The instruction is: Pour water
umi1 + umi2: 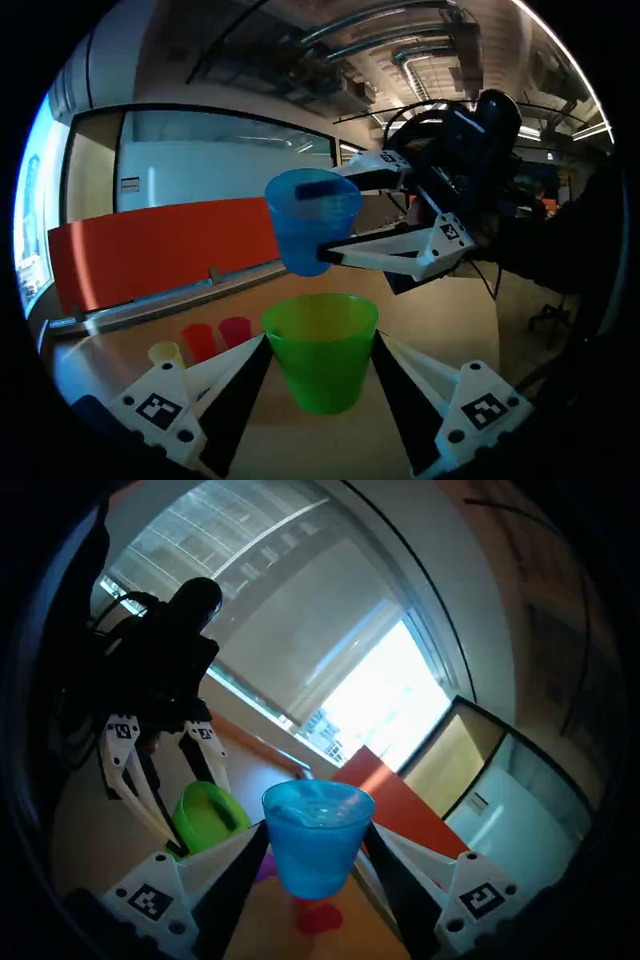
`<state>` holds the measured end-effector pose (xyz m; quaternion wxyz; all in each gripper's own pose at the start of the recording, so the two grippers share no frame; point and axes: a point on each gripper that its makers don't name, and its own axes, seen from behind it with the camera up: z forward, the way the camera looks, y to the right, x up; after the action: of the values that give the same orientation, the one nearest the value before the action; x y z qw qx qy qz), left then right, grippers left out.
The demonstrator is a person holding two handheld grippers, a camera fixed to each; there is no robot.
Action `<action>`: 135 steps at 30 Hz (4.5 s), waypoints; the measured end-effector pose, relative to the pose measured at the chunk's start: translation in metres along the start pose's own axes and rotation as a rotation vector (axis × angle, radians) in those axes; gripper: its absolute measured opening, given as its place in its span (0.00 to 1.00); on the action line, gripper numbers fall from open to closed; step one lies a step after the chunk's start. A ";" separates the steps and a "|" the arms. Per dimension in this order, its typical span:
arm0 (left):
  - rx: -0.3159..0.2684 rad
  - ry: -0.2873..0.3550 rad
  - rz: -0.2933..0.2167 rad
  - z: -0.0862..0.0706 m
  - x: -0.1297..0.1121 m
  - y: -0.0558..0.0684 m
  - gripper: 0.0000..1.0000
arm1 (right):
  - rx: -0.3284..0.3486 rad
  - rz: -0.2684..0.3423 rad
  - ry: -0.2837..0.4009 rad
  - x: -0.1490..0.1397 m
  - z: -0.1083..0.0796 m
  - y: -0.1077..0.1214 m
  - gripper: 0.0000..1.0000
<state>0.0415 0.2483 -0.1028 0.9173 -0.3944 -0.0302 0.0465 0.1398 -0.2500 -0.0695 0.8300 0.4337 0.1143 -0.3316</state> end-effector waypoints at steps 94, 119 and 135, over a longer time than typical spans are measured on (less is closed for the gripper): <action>-0.032 0.013 0.005 0.004 0.003 0.013 0.84 | 0.075 -0.539 -0.119 0.009 0.019 0.016 0.88; -0.037 0.010 0.004 0.004 0.000 0.014 0.84 | 0.091 -0.624 -0.132 0.004 0.024 0.016 0.88; -0.031 0.010 0.002 0.004 -0.001 0.011 0.85 | 0.094 -0.673 -0.136 0.006 0.025 0.012 0.88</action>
<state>0.0392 0.2591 -0.1084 0.9111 -0.4089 -0.0258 0.0448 0.1493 -0.2679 -0.0496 0.6589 0.3861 0.1799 -0.6200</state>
